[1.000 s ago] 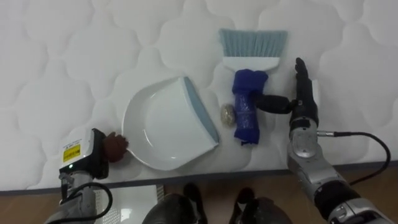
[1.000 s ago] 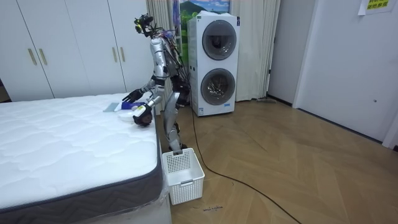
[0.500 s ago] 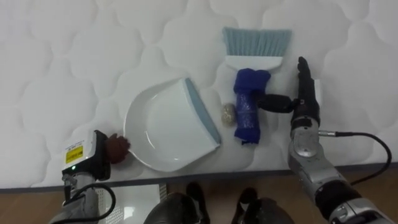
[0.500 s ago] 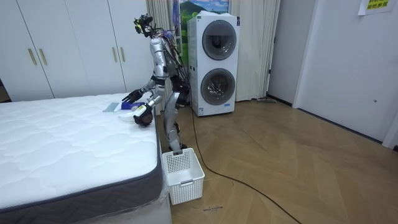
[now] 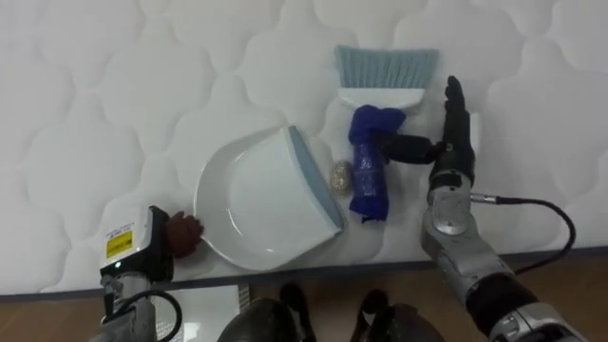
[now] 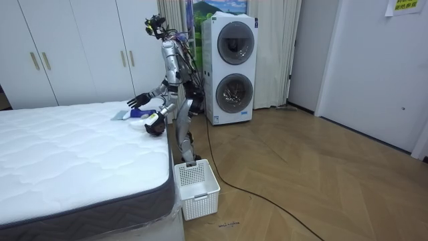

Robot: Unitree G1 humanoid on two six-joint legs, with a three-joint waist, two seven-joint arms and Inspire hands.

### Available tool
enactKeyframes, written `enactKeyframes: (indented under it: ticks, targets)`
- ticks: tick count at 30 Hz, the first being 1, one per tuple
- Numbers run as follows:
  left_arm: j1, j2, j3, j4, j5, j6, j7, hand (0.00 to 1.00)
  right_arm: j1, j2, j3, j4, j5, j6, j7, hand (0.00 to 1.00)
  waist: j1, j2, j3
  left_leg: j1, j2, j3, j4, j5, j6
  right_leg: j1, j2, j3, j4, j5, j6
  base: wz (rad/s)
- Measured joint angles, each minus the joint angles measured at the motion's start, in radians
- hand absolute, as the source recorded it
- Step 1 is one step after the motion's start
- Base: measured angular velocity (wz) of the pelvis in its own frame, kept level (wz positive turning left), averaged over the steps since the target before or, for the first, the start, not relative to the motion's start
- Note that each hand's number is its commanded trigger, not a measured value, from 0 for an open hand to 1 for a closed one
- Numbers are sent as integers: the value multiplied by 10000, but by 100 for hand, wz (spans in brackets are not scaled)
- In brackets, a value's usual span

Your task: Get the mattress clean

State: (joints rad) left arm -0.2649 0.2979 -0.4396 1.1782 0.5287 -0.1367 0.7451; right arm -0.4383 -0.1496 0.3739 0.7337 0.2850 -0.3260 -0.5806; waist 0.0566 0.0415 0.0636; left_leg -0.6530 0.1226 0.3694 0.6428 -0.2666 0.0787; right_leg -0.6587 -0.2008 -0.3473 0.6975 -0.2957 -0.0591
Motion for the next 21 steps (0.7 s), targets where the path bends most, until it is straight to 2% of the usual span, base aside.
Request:
enactKeyframes:
  ticks: [5,13,21]
  targets:
    - [101,-129,-78,164,37,-2,190,100,413,39,-13,-822,-229,-24,-346,0,-10,-22,-16,298,-9,2,-58,3,10,322,-23,-33,-39,28,35,0]
    - [343,-193,-88,254,61,19,294,100,896,58,52,-815,-283,-40,-485,0,-10,2,-29,354,-6,79,-149,74,84,291,-23,4,-54,118,-19,-1]
    - [208,-192,-105,285,-132,1,56,100,1035,23,277,-298,-545,-89,-148,0,-117,56,-30,315,-9,83,-199,93,84,285,-20,-33,-124,131,-21,0]
